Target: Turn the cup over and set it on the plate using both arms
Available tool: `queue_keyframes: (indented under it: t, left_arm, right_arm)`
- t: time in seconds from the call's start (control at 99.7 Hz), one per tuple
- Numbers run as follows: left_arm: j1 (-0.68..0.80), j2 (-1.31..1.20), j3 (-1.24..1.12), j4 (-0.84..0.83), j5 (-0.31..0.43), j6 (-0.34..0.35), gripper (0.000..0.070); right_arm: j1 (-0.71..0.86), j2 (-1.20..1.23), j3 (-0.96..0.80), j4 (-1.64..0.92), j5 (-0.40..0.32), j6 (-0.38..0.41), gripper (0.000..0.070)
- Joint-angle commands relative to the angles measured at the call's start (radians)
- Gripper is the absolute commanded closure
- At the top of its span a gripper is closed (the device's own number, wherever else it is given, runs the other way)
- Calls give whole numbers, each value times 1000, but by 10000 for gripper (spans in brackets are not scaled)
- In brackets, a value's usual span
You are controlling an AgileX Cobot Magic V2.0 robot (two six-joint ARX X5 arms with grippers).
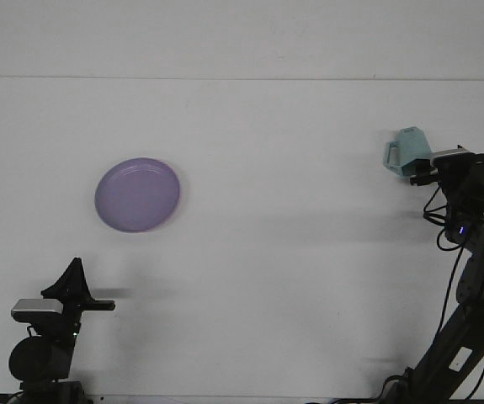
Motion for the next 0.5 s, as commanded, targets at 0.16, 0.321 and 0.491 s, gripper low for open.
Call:
queue_keyframes:
  t: [0.16,0.321,0.491]
  left_arm:
    - [1,0,-18,13,-2,2,687]
    - [1,0,-18,16,-2,2,687]
    - [0,0,-18,16,-2,2,687]
  right_arm:
    - [-2,90,110,-22,-39,-7,188]
    - [0,118,152,-74,-92,-6,437]
    - [1,120,156,-69,-107,-3,672]
